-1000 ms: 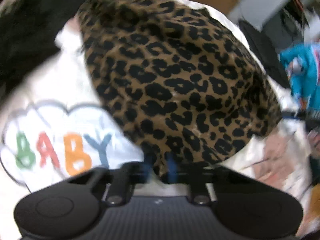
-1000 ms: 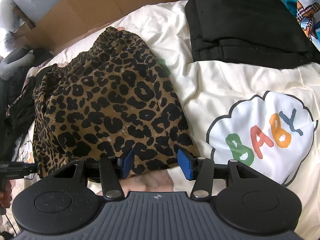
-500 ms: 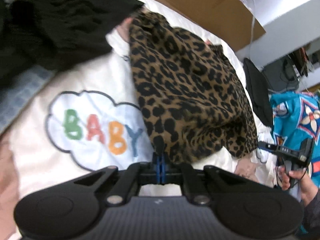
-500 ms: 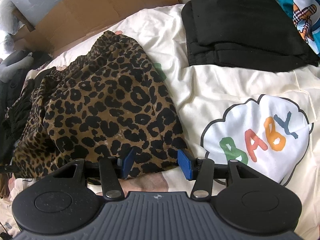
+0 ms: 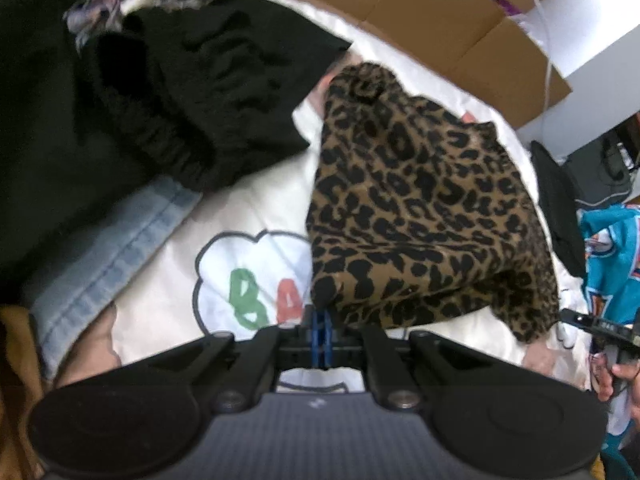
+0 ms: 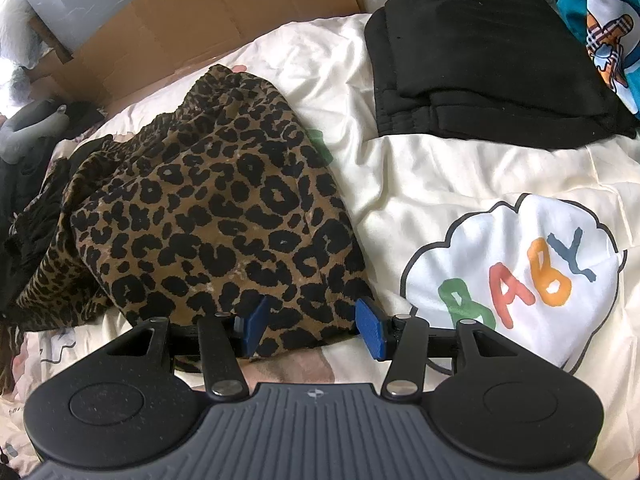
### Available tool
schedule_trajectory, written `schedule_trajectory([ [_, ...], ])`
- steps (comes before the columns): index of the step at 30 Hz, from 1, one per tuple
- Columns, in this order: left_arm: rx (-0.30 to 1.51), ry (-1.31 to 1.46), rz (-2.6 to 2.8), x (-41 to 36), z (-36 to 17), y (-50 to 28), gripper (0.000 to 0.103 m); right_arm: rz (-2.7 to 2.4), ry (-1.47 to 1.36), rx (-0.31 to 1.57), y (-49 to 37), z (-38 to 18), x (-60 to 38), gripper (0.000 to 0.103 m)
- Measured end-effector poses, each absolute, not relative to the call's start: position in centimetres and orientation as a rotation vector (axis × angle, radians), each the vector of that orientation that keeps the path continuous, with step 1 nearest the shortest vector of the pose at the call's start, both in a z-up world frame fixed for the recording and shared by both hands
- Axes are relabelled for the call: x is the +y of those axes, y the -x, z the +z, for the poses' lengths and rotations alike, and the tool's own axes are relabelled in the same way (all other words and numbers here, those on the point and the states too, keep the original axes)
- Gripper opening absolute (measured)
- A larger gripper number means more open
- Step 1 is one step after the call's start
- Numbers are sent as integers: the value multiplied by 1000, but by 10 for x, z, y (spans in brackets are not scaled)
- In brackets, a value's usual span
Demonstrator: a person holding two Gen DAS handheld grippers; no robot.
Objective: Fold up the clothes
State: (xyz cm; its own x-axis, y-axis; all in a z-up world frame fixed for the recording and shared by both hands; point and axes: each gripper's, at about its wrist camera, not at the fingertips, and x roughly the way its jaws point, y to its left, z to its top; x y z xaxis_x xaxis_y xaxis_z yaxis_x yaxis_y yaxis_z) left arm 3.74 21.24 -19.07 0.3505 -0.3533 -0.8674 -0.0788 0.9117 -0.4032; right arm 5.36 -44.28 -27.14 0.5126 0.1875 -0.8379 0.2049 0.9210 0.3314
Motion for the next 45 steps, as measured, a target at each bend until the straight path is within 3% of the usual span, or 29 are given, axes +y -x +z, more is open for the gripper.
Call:
schedule_trajectory([
  [6, 1227, 418, -142, 213, -207, -37, 40, -46, -448, 1031, -49, -279, -458, 62],
  [11, 1210, 406, -149, 211, -218, -35, 47, -32, -485, 1019, -47, -288, -465, 62],
  [16, 1165, 425, -156, 209, -225, -38, 48, 11, -538, 993, -56, -295, -459, 62],
  [17, 1156, 426, -163, 208, -225, -38, 47, 18, -531, 997, -58, -296, -456, 62],
  [19, 1154, 414, -173, 205, -225, -37, 35, 24, -524, 1004, -59, -297, -451, 57],
  [21, 1169, 406, -189, 203, -224, -36, 15, 25, -520, 1010, -58, -297, -449, 32],
  [23, 1184, 449, -198, 205, -222, -34, 6, 21, -512, 1010, -54, -295, -450, 7],
  [24, 1180, 475, -206, 208, -219, -33, 5, 23, -512, 1006, -53, -293, -452, 4],
  [45, 909, 626, -175, 280, -108, -43, 3, -31, -499, 840, -53, -201, -491, 3],
])
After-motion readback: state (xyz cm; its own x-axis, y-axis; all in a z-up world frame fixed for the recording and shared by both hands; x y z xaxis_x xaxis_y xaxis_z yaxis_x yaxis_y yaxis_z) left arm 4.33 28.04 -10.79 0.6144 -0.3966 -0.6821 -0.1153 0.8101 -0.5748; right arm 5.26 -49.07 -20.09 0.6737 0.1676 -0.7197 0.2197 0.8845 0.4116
